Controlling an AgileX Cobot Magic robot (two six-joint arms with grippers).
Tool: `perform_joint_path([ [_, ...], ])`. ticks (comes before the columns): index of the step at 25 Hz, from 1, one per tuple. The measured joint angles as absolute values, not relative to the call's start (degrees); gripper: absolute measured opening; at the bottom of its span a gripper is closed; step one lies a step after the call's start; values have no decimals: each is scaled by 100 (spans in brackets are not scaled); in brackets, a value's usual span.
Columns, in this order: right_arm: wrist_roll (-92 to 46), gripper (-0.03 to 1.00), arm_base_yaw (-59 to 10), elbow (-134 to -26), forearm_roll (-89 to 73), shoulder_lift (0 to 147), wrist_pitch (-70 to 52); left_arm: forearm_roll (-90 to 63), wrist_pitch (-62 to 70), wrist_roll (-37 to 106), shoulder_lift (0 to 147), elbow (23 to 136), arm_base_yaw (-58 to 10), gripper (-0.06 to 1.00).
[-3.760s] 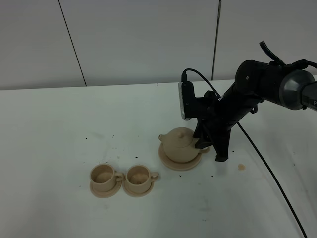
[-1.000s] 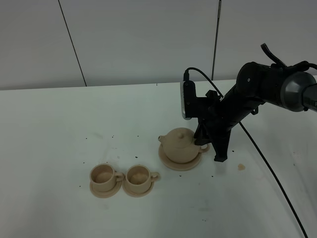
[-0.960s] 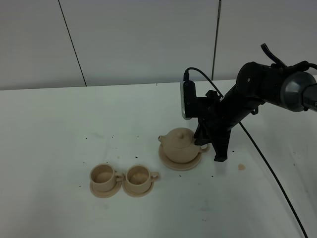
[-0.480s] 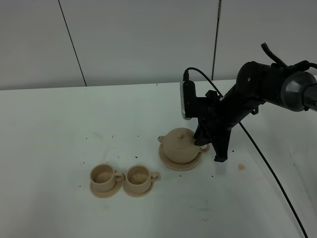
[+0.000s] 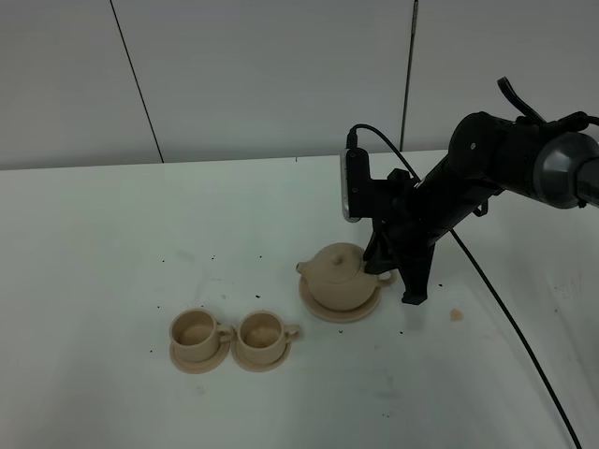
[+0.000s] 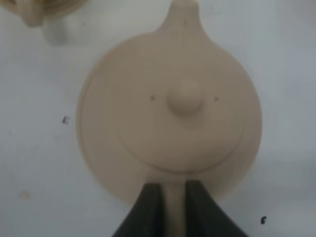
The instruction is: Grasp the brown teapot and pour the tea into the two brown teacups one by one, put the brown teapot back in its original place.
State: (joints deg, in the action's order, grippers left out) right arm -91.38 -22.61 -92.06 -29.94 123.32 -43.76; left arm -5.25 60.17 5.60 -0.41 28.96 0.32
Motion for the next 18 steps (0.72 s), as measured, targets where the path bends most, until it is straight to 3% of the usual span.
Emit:
perform_joint_path([
  [18,-9172,10,-2151,-9177,-3305,12293,-4450,-525,6017,560,-41,2896,32,23],
])
